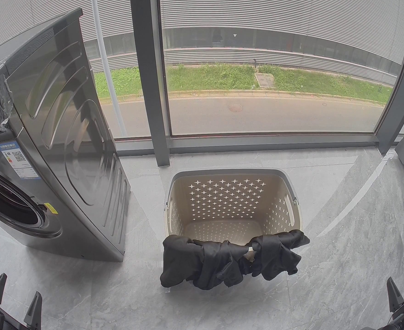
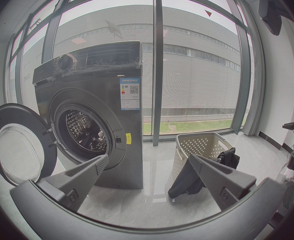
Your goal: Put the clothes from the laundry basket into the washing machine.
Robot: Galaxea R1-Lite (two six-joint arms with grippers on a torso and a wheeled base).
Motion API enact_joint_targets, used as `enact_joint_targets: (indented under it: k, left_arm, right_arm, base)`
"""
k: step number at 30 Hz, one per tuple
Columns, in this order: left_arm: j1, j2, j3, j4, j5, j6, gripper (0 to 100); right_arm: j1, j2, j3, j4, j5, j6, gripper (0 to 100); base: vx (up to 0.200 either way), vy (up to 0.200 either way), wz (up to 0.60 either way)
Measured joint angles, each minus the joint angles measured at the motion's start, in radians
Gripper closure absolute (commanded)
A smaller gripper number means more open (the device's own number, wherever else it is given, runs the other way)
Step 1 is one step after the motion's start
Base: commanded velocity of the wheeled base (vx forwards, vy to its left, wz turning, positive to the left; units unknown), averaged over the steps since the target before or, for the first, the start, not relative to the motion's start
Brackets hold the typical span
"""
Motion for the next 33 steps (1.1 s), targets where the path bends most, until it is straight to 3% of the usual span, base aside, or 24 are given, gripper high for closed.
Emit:
enact_joint_targets:
  k: [20, 33]
  left_arm:
    - [0.0, 0.0, 0.0, 0.0, 0.0, 0.0, 0]
    - [0.0, 0.0, 0.0, 0.0, 0.0, 0.001, 0]
  right_arm:
    - [0.0, 0.0, 0.0, 0.0, 0.0, 0.0, 0]
    - [0.0, 0.0, 0.0, 0.0, 0.0, 0.0, 0]
  base:
    - [0.0, 0.0, 0.0]
    - [0.0, -0.185, 0.0]
